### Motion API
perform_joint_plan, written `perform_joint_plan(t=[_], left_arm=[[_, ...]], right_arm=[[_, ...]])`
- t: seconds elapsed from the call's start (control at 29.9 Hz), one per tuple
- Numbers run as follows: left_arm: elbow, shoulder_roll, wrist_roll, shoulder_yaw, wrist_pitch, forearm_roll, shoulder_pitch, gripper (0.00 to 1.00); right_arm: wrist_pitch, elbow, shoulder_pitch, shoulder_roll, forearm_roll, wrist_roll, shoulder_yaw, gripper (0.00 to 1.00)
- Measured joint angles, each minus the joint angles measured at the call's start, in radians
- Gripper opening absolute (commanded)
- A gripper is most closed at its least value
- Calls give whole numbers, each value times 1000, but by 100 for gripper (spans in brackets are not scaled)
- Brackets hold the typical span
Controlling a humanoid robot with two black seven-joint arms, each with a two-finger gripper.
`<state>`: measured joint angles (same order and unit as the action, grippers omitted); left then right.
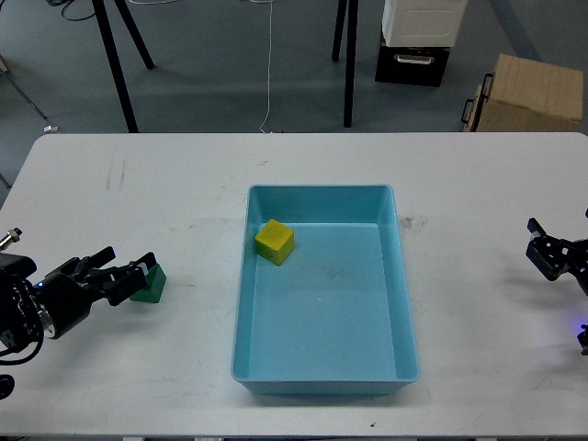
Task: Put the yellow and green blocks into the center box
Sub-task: 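Close the left gripper around the green cube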
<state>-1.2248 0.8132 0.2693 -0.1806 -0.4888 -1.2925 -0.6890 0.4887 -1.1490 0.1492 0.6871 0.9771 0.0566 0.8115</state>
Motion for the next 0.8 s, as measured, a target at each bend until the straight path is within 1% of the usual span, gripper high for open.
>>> perform_joint_plan(t=[0.33,0.8], left_arm=[[-2,0,1,-5,0,-43,43,100],[-2,6,-1,-6,0,-48,40,100]], right_arm=[[0,0,0,0,0,0,0,100],[0,0,0,0,0,-1,0,100]])
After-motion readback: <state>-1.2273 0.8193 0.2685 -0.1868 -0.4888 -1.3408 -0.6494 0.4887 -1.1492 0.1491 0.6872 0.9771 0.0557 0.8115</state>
